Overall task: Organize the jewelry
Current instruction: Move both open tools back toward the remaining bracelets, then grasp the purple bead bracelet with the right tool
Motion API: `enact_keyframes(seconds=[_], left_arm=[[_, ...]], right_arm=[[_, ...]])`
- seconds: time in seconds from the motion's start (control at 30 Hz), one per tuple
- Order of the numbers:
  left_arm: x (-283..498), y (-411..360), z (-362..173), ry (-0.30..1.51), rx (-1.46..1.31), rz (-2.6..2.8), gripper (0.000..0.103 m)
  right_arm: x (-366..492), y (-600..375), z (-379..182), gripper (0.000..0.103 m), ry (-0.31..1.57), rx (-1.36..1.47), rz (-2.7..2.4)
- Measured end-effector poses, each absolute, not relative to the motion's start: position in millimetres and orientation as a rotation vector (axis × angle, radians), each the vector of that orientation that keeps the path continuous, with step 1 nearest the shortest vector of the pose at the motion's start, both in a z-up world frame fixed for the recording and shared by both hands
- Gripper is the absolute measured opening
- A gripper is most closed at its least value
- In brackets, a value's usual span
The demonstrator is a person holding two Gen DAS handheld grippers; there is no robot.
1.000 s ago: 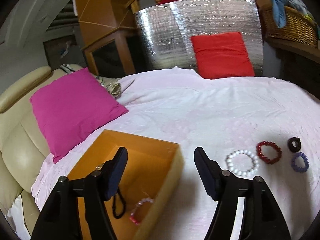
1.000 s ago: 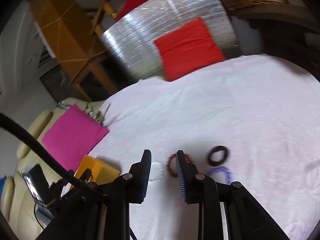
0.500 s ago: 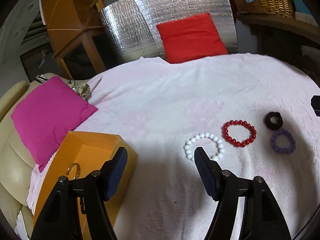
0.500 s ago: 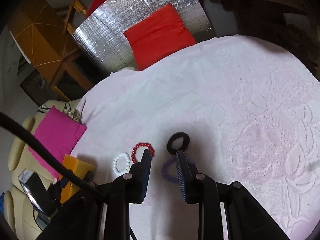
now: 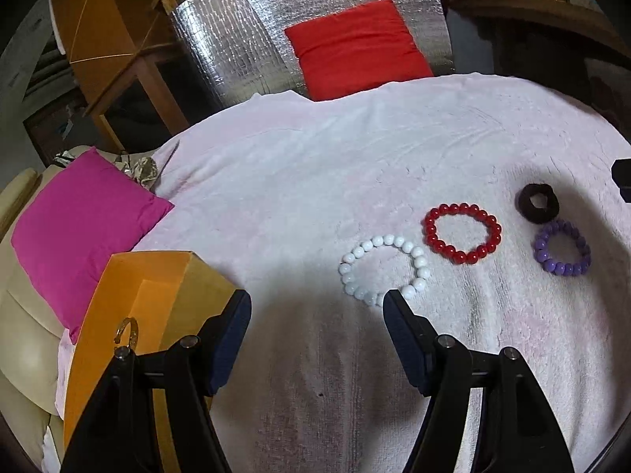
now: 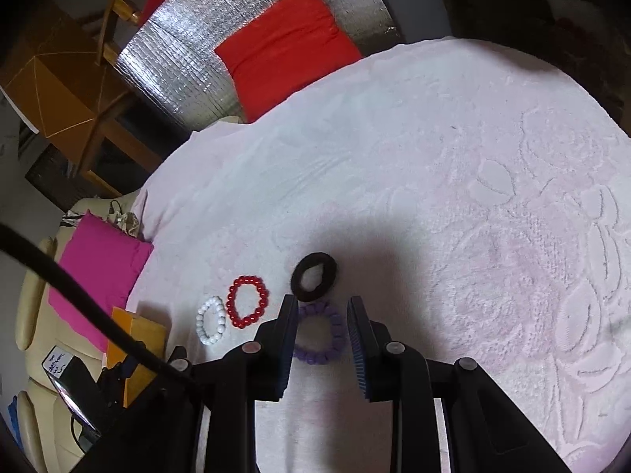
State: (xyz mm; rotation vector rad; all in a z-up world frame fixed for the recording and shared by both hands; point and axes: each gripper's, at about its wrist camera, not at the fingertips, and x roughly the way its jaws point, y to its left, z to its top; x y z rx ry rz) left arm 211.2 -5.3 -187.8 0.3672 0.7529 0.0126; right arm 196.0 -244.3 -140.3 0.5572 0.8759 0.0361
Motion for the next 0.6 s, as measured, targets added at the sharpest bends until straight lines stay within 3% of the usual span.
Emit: enact_keyframes(seconds=[0.2,0.37,0.6], left_arm=[[213,-13,-189,0.762,0.362,-0.013,0.070],[213,-17,-191,0.777,0.354,-0.042,0.070],[214,-11,-191,0.807,0.300,-0.068,0.070]], right_arm=[[195,-259,-144,0.028,0.897,0.599,0.031],[193,-266,-147,0.049,0.898,0.642,0.037],[198,-253,-152,0.049,0.920,0.610,0.090]])
